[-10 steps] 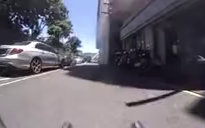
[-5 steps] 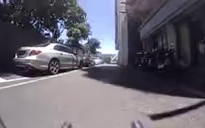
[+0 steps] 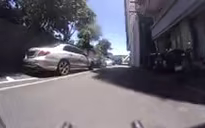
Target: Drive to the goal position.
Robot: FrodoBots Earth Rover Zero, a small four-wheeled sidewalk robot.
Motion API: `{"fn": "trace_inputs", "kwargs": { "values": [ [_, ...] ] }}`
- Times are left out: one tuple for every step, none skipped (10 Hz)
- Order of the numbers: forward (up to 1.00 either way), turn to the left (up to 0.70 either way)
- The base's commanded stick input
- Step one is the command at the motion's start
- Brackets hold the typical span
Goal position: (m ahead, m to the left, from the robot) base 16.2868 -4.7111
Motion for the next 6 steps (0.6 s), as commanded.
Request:
{"fn": "trace_inputs", "kwargs": {
  "values": [
    [0.45, 0.00],
    [0.45, 0.00],
    [0.45, 0.00],
    [0.45, 0.00],
    [0.45, 0.00],
    [0.45, 0.00]
  ]
}}
